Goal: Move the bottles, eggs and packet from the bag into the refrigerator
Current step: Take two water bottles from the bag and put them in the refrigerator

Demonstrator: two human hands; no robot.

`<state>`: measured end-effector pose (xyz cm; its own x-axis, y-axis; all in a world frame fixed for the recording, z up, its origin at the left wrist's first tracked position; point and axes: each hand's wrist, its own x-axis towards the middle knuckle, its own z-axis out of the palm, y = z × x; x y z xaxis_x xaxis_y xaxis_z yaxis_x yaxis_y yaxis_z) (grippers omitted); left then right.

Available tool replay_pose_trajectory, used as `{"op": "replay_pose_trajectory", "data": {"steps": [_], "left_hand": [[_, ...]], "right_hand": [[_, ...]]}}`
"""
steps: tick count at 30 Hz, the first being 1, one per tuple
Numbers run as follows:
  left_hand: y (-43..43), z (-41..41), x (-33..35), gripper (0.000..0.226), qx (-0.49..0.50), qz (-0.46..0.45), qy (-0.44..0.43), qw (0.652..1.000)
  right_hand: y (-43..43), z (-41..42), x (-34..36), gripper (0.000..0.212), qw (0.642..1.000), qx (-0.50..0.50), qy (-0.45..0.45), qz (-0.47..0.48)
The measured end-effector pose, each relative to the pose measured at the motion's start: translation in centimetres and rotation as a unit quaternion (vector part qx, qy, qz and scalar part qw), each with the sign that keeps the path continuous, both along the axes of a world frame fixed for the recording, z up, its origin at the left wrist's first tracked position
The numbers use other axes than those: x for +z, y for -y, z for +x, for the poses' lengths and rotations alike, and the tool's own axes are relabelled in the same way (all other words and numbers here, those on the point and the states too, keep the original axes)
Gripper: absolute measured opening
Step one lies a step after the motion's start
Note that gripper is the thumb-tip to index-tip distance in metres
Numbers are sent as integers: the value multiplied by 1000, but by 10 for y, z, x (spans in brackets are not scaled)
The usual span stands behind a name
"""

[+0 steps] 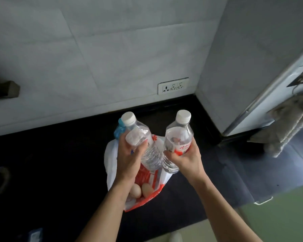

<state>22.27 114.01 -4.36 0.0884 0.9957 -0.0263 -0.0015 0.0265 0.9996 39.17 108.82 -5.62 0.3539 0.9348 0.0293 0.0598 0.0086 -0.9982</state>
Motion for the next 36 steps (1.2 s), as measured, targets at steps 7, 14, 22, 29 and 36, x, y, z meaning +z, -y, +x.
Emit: {"op": "replay_pose_trajectory", "data": {"steps": [7,14,22,29,36], "left_hand": [[14,-9,27,58,-48,-4,24,999],[44,-14,22,66,-112,-2,14,994],[73,-17,18,56,-98,-12,12,995],[77,-40,18,58,-89,17,-8,996],[80,-72,20,56,-30,16,19,999]], "right_hand": [[24,-2,42,52,998,40,-45,6],[45,-11,56,54,998,33,-44,11],[74,-23,46,55,997,40,-60,-8],[81,-40,44,51,997,42,-59,-13],[73,-62,43,47,999,39,-35,-11]]}}
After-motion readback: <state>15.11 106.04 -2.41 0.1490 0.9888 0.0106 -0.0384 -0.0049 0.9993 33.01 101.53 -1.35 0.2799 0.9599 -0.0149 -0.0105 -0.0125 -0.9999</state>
